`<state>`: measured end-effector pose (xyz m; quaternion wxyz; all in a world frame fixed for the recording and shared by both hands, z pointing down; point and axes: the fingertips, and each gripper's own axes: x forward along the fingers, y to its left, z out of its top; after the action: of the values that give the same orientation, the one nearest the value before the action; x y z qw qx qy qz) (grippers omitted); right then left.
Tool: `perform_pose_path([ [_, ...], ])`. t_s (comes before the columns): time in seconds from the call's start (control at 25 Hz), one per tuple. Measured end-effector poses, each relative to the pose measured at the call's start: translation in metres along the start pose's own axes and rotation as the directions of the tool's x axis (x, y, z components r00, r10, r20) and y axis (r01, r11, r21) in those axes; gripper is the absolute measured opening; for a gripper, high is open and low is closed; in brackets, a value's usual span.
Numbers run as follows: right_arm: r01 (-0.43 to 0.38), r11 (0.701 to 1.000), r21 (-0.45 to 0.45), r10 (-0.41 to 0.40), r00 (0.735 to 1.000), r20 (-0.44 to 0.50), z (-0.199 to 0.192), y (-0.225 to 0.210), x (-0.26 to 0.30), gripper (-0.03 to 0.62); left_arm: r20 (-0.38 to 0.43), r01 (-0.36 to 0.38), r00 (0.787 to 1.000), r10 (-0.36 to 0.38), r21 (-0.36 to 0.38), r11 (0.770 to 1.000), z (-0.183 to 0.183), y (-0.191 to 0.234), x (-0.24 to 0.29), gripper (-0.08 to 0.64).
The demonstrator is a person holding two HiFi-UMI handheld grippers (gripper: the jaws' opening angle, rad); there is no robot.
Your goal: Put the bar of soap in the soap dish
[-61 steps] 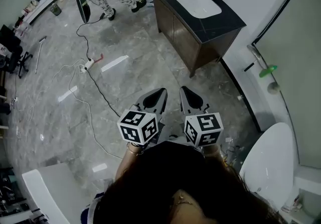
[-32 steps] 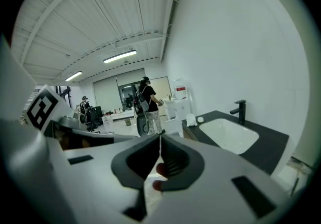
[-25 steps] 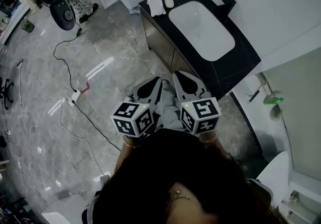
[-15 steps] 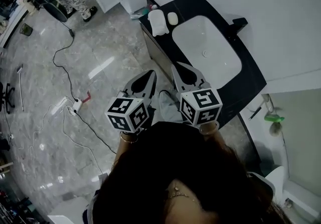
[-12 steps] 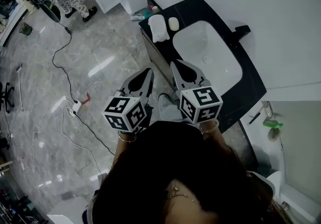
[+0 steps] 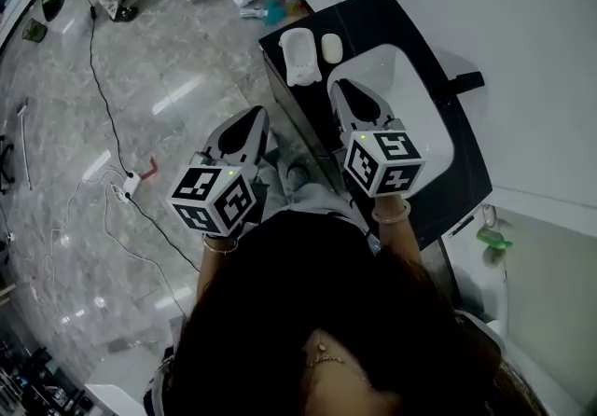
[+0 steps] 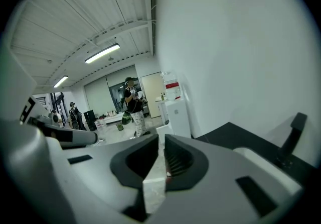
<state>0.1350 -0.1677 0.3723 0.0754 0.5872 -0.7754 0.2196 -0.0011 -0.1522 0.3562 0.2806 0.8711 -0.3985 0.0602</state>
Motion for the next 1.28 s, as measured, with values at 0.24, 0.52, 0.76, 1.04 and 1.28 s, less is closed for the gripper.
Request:
perform_pose_path([
  [0.24,0.049,0.998,-0.026,-0.052,0.994,-0.092,-0.007,-0.024,0.058,0.112,-0.017,0.062,0.998,-0.062,0.005,0.998,0.029,0.036,0.046,0.000],
  [0.52,0.137,0.989,-0.053,-0.145,0.967,-0.210,-0.024,-0.073,0.125,0.207,-0.057,0.095,0.994,-0.096,-0.026,0.995,0.049,0.076,0.088,0.000],
  [0.76,0.183,0.982,-0.043,-0.186,0.919,-0.348,-0.063,-0.118,0.176,0.250,-0.098,0.067,0.992,-0.075,-0.081,0.994,0.046,0.113,0.105,0.000],
  [1.04,0.241,0.970,-0.032,-0.227,0.847,-0.481,-0.108,-0.162,0.209,0.264,-0.150,0.035,0.987,-0.054,-0.129,0.991,0.032,0.138,0.115,0.000],
  [1.28,0.239,0.971,-0.024,-0.214,0.811,-0.544,-0.130,-0.173,0.227,0.279,-0.192,0.011,0.980,-0.044,-0.171,0.985,0.018,0.151,0.120,0.000],
])
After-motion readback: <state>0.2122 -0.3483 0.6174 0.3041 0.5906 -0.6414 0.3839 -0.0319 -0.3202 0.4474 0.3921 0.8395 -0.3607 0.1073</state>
